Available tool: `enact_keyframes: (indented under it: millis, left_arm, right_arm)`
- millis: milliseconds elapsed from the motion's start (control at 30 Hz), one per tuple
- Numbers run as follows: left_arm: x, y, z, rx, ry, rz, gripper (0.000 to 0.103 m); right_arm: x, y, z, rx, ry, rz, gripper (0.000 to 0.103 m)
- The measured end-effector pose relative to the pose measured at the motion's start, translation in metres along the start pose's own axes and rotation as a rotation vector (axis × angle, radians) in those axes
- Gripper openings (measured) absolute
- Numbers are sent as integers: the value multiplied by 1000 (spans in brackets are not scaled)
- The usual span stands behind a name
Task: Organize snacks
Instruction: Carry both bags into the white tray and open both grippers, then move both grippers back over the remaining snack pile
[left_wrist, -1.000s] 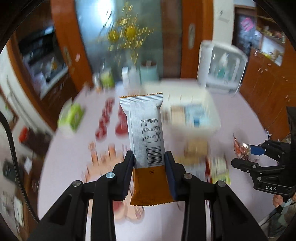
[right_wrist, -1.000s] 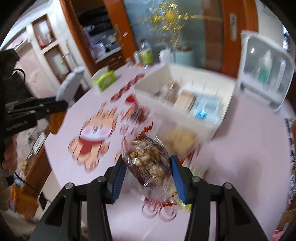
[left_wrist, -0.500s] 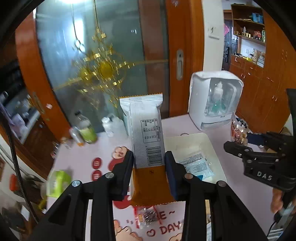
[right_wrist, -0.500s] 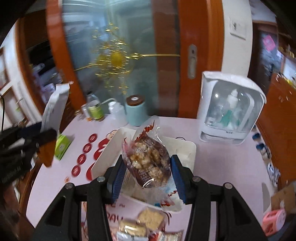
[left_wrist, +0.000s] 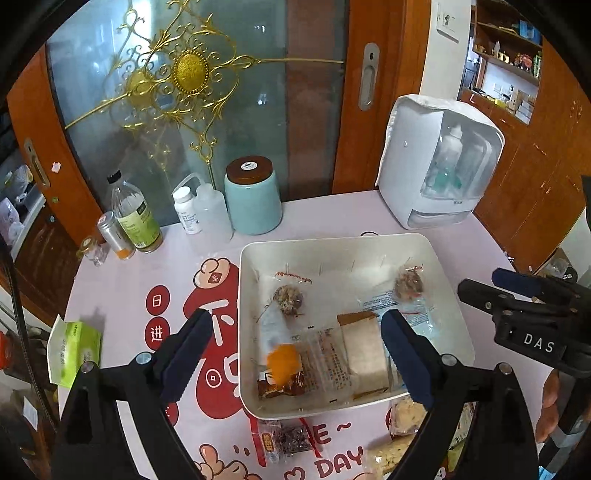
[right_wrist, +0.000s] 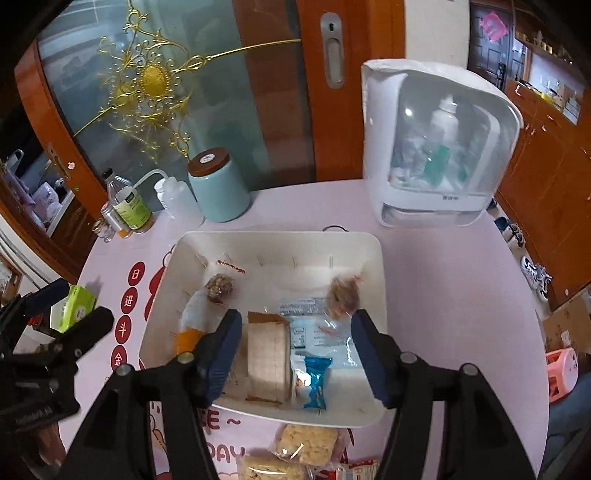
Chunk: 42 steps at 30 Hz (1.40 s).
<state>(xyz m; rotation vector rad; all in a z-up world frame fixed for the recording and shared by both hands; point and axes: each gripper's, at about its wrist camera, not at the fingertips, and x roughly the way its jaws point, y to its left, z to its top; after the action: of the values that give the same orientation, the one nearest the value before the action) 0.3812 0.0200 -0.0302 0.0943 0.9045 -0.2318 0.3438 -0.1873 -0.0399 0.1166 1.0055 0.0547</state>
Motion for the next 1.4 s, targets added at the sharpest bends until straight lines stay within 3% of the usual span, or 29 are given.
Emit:
enact_keyframes:
  millis: [467,700,967,1400]
  left_arm:
    - [-46,1,-17,-20,-43,-7,92]
    - [-74,-31,-27,8,-70,9,92]
    - [-97,-83,-47,37,-87,31,92]
    - [-77,-153,-126,22,34,56,92]
  right_arm:
    - [-42,-9,-29,0,-55,35,62]
    - [-63,-28,-47,-17,-70,72,62]
    - [-68,-68,-75,-57,-6,69,62]
    - [-56,-93,-148,-191,102,102,62]
